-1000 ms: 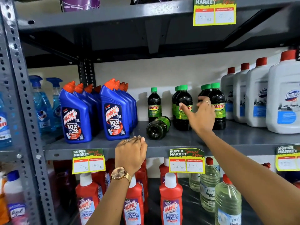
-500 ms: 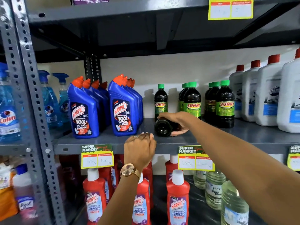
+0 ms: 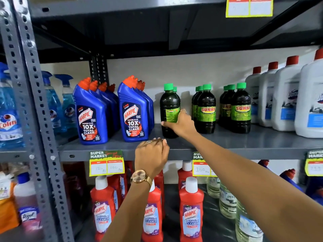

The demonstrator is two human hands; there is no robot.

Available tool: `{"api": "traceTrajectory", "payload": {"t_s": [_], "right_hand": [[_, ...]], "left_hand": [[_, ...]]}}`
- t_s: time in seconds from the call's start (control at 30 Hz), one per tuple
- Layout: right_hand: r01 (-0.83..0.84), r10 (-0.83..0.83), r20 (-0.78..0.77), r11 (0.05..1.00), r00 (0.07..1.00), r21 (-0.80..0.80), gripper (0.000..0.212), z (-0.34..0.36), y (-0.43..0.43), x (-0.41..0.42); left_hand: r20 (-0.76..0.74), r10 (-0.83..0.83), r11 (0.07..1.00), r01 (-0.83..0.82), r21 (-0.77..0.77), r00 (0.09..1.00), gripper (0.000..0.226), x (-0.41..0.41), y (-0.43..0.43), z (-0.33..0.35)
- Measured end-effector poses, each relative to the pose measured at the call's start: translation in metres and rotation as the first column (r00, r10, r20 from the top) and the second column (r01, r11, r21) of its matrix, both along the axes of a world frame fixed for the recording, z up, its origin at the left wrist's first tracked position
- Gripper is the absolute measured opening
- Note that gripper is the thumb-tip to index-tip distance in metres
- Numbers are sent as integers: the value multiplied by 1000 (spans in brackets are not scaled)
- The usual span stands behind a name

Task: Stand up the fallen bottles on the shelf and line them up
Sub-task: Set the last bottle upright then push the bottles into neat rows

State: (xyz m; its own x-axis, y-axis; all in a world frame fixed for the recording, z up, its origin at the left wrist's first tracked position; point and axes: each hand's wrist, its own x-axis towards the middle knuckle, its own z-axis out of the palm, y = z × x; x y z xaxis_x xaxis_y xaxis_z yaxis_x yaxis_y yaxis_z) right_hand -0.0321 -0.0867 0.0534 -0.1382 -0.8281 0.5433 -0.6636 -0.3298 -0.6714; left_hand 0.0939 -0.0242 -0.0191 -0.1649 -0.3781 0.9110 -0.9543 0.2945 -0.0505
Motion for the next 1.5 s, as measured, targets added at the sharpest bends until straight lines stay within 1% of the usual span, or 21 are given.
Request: {"api": "traceTrajectory", "payload": {"t_s": [0.07,0.3,0.37,0.43,0.5,0.53,0.63,0.73,0.8,0.87,0.9,0.97,1.03,1.13,1.17,1.2,1.23,1.3,1.37,1.43,1.5], "right_hand": [[5,-5,10,1000,1000,19,79,1,-6,3],[22,-43,217,995,975,96,87,-5,-18,5],[-33,4,280,995,960,99,81,-9,-20,5],[-66,37,310,994,950,85,69,-10,-23,3],[-29,7,278,997,961,77,60,-11,-25,-1],[8,-25,236,997,972,71,61,-12,-25,-2],[123,-127,118,992,985,41,78,-13,-28,-3],[177,-183,76,981,980,78,93,-13,-31,-2],[124,-138,114,985,984,118,88,-12,-31,-2],[51,-72,181,991,981,122,71,-11,-30,-3],[41,-62,187,992,980,119,64,-12,-29,-3],[57,-74,151,992,986,114,62,-13,-27,-5],[81,-91,99,992,991,99,71,-14,-26,-5],[121,-129,65,987,990,108,95,-14,-26,-3],[130,-138,63,984,988,124,100,-14,-26,-2],[127,-137,70,983,988,133,99,-13,-26,-2],[111,-124,91,985,988,129,92,-12,-26,-2],[74,-90,150,991,985,108,71,-12,-26,-3],[71,-90,169,991,981,116,60,-12,-24,-5],[84,-101,141,989,985,123,63,-13,-24,-6],[96,-108,106,989,989,112,72,-14,-25,-5]], "left_hand": [[7,-5,1000,5,-23,1000,40,1,-1,0],[22,-5,999,6,-44,1000,40,2,-2,-2],[20,-7,999,8,-52,1000,40,1,-2,-2],[19,-11,999,12,-49,1000,39,1,-3,-1],[21,-9,999,10,-39,1000,39,1,-3,-2],[22,-8,999,9,-35,1000,39,1,-3,-2],[30,-19,1000,20,-23,999,40,2,-2,-2],[36,-34,999,35,-28,999,39,2,-2,-2],[35,-30,999,31,-33,999,39,1,-2,-2],[26,-25,1000,26,-17,999,40,2,-2,-1],[25,-25,1000,26,-9,999,40,2,-2,0],[28,-25,1000,25,-4,999,40,2,-2,-1],[29,-32,999,33,-6,999,38,1,-2,0],[24,-48,999,48,-8,999,39,1,-2,-1],[22,-48,999,48,-10,999,39,2,-2,-1],[21,-46,999,46,-12,999,39,2,-2,-1],[21,-44,999,44,-12,999,40,2,-2,-1],[18,-44,999,44,-13,999,40,1,-2,0],[11,-50,999,51,-13,999,40,1,-3,0],[7,-53,998,53,-18,999,39,1,-2,0],[11,-44,999,45,-23,999,38,2,-2,-1]]}}
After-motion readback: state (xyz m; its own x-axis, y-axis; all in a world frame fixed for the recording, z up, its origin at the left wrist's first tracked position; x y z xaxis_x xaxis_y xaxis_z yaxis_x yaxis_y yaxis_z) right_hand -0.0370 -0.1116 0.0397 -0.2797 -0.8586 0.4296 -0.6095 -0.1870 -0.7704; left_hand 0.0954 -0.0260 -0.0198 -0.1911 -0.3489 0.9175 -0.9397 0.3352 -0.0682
